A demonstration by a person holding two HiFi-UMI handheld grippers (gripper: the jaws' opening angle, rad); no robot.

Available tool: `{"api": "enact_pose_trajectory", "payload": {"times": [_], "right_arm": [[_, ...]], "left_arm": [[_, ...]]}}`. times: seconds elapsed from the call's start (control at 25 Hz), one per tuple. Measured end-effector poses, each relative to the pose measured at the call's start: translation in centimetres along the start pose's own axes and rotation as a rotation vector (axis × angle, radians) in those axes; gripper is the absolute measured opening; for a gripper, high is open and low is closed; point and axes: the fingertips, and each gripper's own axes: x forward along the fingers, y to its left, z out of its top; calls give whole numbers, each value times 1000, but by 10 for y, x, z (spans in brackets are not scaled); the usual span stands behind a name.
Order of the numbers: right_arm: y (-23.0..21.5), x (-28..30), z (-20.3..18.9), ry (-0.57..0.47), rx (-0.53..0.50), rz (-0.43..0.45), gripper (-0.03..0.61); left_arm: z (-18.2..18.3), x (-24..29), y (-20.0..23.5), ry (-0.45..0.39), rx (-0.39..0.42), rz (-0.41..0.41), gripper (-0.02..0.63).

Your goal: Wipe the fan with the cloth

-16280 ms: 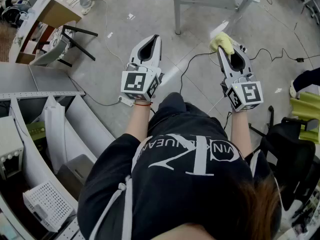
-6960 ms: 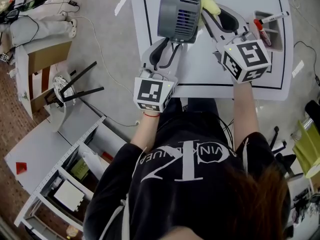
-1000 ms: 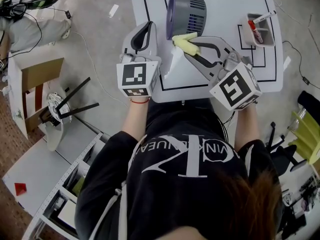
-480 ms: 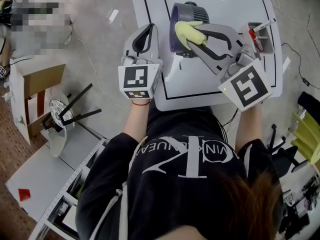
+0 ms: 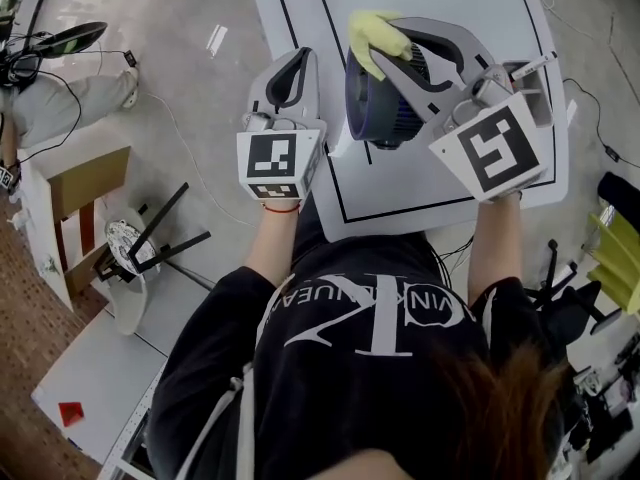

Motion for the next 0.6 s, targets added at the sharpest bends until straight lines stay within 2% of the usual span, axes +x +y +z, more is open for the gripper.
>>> {"api": "enact_pose_trajectory", "payload": {"times": [0.28,0.44,0.6], "right_arm": [[-37,29,-13,70,-8,-71,94],[-37,45,-27,152,15,-20,94],[-30,48,-30,198,87,29,92]], "left_arm": [[-10,24,6,28,-4,-63,3],[-13,33,12,37,-4,-103,3],[-15,42,14,37,-1,-164,3]]}}
